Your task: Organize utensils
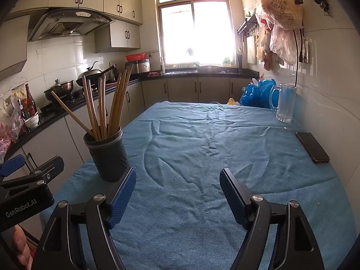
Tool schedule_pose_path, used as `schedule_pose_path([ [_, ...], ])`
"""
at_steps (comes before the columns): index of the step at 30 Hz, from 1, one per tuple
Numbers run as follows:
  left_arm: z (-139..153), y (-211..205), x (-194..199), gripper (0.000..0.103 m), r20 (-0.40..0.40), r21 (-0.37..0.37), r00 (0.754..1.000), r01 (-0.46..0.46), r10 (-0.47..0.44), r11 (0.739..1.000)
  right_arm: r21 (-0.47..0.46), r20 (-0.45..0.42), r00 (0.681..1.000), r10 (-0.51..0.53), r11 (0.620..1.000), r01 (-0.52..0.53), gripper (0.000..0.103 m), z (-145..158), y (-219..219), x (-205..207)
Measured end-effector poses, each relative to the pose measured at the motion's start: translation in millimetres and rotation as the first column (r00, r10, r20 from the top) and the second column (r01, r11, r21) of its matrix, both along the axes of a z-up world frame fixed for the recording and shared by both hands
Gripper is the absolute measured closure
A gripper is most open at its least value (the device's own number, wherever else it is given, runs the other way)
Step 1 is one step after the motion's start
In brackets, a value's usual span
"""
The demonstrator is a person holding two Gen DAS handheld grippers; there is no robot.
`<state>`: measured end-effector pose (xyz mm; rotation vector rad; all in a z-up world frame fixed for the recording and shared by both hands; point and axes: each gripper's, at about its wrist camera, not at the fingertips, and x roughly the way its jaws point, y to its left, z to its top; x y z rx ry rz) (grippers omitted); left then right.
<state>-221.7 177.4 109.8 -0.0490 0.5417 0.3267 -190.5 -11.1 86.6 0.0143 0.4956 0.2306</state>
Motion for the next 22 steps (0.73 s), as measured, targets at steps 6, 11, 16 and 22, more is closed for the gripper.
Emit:
schedule_pose_path([
  [6,0.0,-0.7,0.0,0.000,0.000,0.000,1.000,-0.001,0.001,1.000,-0.002,0.003,1.000,0.004,1.000,-0.004,0.021,0.4,1.5,-1.7],
  [11,0.1,-0.2,0.1,0.000,0.000,0.000,1.000,0.003,-0.003,1.000,-0.001,0.006,1.000,0.008,1.000,-0.008,0.021,0.2,1.8,-2.1],
  [16,0.2,0.6,0.7,0.000,0.002,0.001,1.000,0.012,-0.012,1.000,0.003,0.000,1.000,0.010,1.000,-0.010,0.020,-1.0,1.4,-1.8],
  [22,3.1,-6.1,2.6,0.000,0.005,0.009,0.999,0.046,-0.046,0.999,0.013,-0.023,1.000,0.000,1.000,0.001,0.020,-4.6,-6.6,4.1],
])
